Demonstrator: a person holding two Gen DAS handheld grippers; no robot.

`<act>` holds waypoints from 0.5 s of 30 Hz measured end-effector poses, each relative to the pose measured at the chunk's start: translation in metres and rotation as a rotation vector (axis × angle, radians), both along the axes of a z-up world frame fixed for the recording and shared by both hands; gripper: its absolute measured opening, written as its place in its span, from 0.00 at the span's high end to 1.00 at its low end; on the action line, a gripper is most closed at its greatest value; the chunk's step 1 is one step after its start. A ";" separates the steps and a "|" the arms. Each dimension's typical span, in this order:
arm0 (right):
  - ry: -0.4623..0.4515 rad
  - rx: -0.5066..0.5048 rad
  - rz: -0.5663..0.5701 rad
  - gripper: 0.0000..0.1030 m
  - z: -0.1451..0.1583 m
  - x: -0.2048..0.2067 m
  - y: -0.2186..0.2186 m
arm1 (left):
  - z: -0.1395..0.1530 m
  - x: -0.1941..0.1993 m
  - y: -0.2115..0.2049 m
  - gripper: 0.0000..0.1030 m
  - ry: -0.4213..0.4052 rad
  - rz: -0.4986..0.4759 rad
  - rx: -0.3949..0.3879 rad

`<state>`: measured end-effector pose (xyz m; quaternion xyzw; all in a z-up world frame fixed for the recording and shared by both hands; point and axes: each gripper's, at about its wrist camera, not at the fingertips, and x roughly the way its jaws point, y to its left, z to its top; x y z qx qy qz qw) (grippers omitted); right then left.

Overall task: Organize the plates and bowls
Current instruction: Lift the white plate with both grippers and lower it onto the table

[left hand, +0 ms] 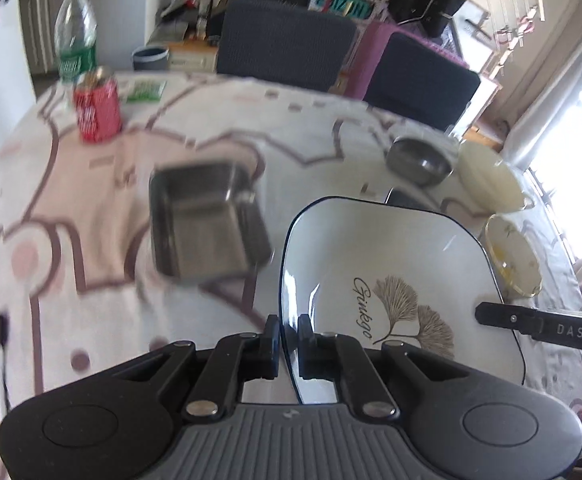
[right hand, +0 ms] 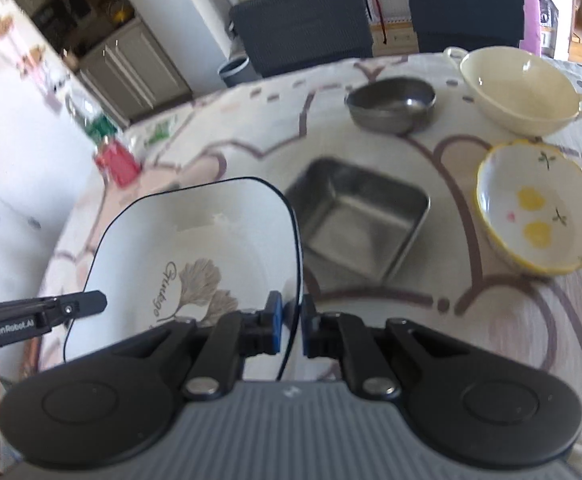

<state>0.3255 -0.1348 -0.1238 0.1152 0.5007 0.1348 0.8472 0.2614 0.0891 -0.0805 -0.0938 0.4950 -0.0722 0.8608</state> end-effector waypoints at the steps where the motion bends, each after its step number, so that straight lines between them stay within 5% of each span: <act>1: 0.010 -0.008 0.005 0.89 -0.003 -0.002 0.002 | -0.006 -0.001 0.001 0.92 0.012 0.005 -0.004; 15: 0.182 -0.089 0.055 0.87 -0.053 -0.009 0.019 | -0.045 0.005 -0.008 0.91 0.145 0.013 0.050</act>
